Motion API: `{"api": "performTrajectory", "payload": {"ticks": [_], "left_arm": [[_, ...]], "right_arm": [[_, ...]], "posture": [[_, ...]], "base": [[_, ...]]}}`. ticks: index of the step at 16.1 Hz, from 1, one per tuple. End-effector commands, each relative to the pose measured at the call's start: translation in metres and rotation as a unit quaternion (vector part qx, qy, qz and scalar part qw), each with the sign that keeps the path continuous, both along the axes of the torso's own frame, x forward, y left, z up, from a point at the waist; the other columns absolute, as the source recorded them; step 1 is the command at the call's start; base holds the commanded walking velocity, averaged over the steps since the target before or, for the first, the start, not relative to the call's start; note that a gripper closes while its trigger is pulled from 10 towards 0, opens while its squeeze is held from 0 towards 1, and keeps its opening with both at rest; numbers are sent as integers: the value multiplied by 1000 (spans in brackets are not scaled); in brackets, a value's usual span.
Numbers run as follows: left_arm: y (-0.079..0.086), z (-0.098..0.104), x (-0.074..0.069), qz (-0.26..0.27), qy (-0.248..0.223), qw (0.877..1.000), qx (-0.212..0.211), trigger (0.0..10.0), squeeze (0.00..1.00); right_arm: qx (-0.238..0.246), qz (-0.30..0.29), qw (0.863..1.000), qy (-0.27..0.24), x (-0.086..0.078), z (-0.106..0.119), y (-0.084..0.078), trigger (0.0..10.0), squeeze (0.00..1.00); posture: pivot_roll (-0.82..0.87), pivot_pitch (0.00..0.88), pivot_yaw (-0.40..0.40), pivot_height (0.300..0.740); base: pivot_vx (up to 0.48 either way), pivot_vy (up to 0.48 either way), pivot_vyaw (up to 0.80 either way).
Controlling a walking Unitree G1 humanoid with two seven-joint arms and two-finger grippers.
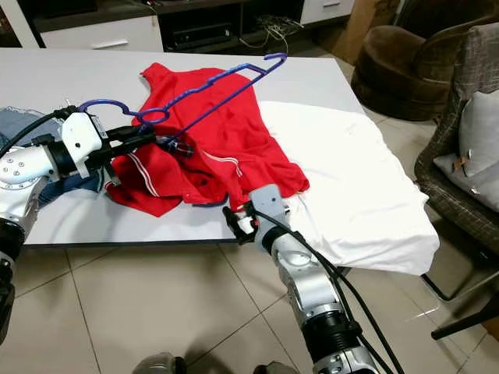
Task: Hang hanger
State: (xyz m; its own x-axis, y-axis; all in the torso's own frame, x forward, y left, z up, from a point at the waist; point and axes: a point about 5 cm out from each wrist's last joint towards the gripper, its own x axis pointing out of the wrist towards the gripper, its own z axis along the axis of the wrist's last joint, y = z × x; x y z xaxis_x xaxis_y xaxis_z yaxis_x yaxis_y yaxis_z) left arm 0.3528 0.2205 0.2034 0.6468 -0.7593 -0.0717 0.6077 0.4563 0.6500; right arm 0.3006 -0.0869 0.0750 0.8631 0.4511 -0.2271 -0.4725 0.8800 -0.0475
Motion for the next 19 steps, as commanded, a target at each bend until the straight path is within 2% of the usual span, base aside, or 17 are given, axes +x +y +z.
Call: {"api": "performTrajectory", "payload": {"ticks": [1,5,6,7,8,12,14,16,19], "left_arm": [[-3,3,1,-7,-4,1000,1,0,0],[-11,-8,-4,-20,6,1000,-20,0,0],[-14,-13,-5,-23,10,999,-26,0,0],[-19,-20,-7,-28,17,999,-34,0,0],[-21,-24,-8,-29,20,999,-38,0,0],[-19,-31,-13,-23,29,998,-43,0,0],[-17,-32,-14,-19,29,998,-43,0,0],[-17,-32,-14,-15,28,998,-47,0,0],[-17,-32,-14,-15,28,998,-47,0,0]], "right_arm": [[-21,8,1000,-12,-1,-1,2,10000,0],[-31,11,999,-24,0,-7,5,10000,0],[-31,7,999,-20,1,-8,6,8863,0],[-29,-9,999,-14,5,-9,7,2824,0],[-27,-18,999,-15,8,-8,6,0,0],[-3,-30,1000,-1,11,-10,-1,0,0],[24,-39,999,20,10,-13,-2,0,0],[58,-63,996,37,11,-10,-12,0,0],[58,-63,996,37,11,-10,-12,0,0]], "posture": [[57,37,-7,740],[57,37,-7,740],[57,37,-7,740],[62,34,-2,740],[65,34,-3,740],[69,33,-7,740],[69,33,-7,740],[73,32,-7,740],[73,32,-7,740]], "base": [[0,0,0],[0,0,0],[0,0,0],[0,0,0],[0,0,0],[0,0,0],[0,0,0],[0,0,0],[0,0,0]]}}
